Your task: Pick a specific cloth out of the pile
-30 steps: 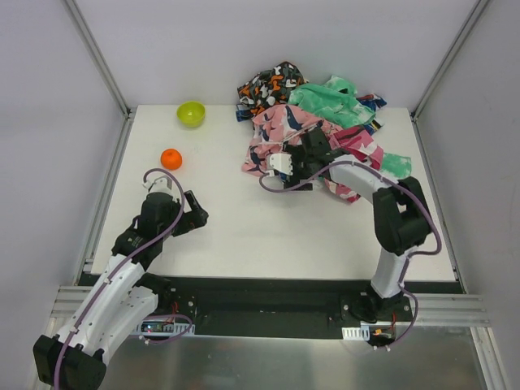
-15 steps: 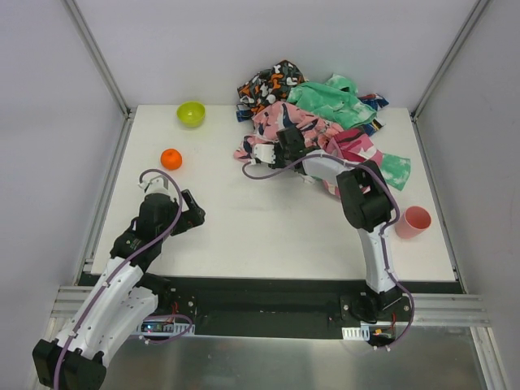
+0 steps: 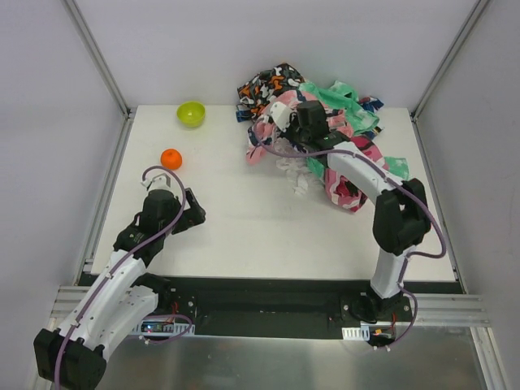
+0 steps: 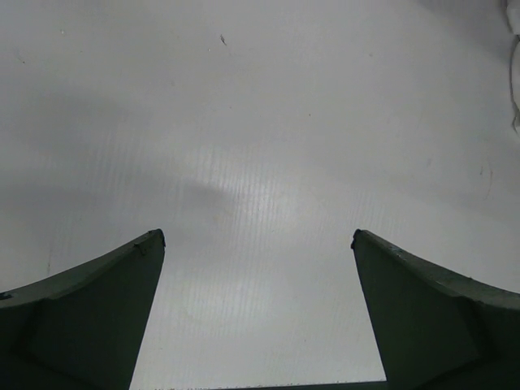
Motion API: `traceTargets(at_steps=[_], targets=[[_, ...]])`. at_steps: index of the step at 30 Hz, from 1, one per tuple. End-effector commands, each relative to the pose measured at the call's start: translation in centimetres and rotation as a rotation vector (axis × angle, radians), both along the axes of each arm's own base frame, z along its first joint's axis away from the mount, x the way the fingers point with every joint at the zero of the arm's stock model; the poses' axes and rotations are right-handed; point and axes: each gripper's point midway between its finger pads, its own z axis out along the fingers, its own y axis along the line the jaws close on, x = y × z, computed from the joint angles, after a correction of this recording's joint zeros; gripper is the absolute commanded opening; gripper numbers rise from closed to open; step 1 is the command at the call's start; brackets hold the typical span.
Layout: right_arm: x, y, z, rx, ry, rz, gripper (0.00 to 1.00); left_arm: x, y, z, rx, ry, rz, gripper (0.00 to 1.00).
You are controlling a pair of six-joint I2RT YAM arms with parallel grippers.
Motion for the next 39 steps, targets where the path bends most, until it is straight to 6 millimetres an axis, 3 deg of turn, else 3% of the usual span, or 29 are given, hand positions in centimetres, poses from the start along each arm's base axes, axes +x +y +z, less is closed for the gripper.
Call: traceTargets(at_steps=[1,4,6,10,11,14,18,20,28,33,39], targets=[[1.0,-2.7,14.7,0.295,-0.289,-0.183,0.01,1.5,-1.1,2.9,-0.028,-0.083,-0.051,0.99],[2.5,-6.3,17.1,0.418,-0.31,-0.314,0.01,2.4,-3.1,4.1,-0.087,-0.121,-0.141,0.99],[4.2,-9.1,17.3,0.497,-0.29,-0.419,0.01,3.4,-4.9,5.0,-0.132,-0.155,-0.215,0.99],[8.3,-14.9,13.1,0.631,-0.126,-0.649,0.01,5.6,-8.4,7.2,-0.212,-0.19,-0.365,0.99],[9.1,-15.5,12.0,0.661,-0.09,-0.682,0.01,6.5,-9.1,7.7,-0.219,-0.191,-0.38,0.99],[11.1,-18.5,6.7,0.713,0.07,-0.807,0.01,8.9,-11.6,7.9,-0.218,-0.158,-0.449,0.99],[12.2,-17.9,1.8,0.811,0.261,-0.767,0.01,12.4,-15.9,8.2,-0.237,-0.12,-0.541,0.99],[12.2,-17.8,-0.2,0.804,0.299,-0.775,0.01,14.6,-18.2,6.8,-0.233,-0.076,-0.551,0.99],[12.3,-18.0,-3.9,0.778,0.341,-0.806,0.03,22.0,-27.0,2.4,-0.419,0.094,-0.56,0.99],[12.0,-17.8,-4.4,0.784,0.34,-0.787,0.05,23.6,-31.0,-1.1,-0.439,0.155,-0.54,0.97],[11.3,-17.6,-5.5,0.786,0.353,-0.783,0.08,23.4,-33.9,-5.1,-0.431,0.229,-0.478,0.92]])
